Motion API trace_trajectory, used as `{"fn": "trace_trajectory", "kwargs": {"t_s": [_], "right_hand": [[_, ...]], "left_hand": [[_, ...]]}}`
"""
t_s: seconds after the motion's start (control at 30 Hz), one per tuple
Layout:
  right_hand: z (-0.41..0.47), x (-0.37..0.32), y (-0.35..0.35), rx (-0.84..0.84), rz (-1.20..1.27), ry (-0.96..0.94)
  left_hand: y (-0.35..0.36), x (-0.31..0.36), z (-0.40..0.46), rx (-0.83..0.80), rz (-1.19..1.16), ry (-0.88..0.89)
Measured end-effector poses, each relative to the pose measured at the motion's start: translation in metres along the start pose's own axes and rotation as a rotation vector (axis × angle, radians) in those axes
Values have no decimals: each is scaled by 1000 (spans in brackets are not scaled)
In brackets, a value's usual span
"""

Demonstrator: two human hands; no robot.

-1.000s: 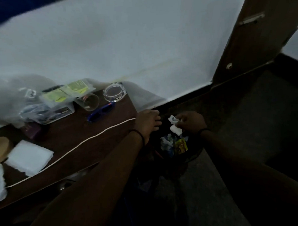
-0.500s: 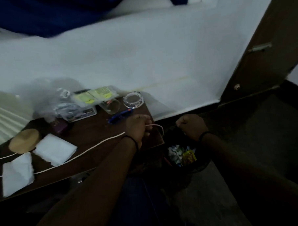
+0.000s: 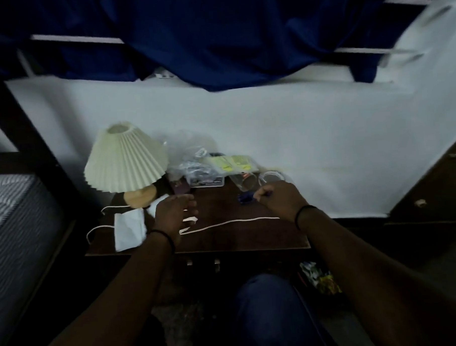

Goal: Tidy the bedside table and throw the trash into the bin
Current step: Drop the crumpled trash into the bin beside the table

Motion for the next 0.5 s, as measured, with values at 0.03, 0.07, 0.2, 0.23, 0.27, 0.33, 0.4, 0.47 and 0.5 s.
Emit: {"fn": "trace_trajectory", "kwargs": {"t_s": [0.03, 0.07, 0.2, 0.23, 0.27, 0.33, 0.4, 0.47, 0.5], "right_hand": [[4, -6, 10, -5, 14, -11], [8, -11, 19, -13, 8, -27], [32, -19, 55, 5, -137, -118], [38, -18, 60, 20, -179, -115], [45, -18, 66, 32, -233, -115], [57, -22, 76, 57, -323, -138], [67, -24, 83, 57, -388, -164], [81, -24, 91, 31, -446, -170], [87, -25, 94, 16, -473, -168]], "left_hand": [[-9, -4, 3, 13, -3, -10], [-16, -10, 6, 23, -2, -18], [-38, -38, 24, 68, -7, -55], [-39, -40, 28, 69, -16, -65], [-39, -41, 35, 68, -28, -77], [-37, -37, 51, 54, -36, -74], [-37, -33, 66, 53, -32, -65], [-38, -36, 76, 61, -15, -73], [-38, -37, 79, 65, -11, -79]]}}
Point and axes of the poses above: each hand's wrist, its own z-axis towards the middle knuckle, its own y-axis out of the palm, x = y × z, the point moved 6 cm from there along z, towards the middle knuckle, and after that the axes turned 8 degrees about x, right-handed, at the moved point
